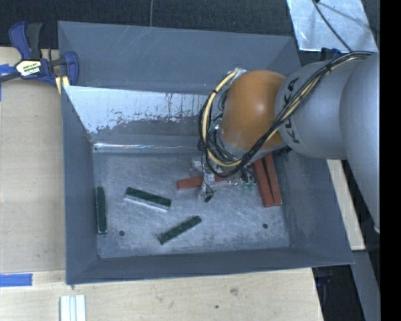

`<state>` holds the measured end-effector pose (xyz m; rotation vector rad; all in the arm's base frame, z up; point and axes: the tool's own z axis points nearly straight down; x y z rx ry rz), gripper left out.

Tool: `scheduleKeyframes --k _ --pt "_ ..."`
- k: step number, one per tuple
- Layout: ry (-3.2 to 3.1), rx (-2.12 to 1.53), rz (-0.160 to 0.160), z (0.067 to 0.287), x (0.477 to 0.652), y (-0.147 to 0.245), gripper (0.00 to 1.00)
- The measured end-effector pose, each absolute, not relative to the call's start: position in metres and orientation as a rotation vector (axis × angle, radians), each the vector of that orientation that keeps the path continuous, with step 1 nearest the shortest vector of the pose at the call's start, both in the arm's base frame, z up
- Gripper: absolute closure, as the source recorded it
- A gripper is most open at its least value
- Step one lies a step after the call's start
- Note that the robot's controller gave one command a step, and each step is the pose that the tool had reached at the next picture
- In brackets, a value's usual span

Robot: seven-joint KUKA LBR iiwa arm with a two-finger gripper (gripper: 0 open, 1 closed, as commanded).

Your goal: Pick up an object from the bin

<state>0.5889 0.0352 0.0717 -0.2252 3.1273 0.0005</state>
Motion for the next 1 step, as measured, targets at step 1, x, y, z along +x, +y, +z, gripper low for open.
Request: scheduleKeyframes --k 1 --pt "3.122 -0.224 -0.001 0.1467 0.5914 0.035 1.0"
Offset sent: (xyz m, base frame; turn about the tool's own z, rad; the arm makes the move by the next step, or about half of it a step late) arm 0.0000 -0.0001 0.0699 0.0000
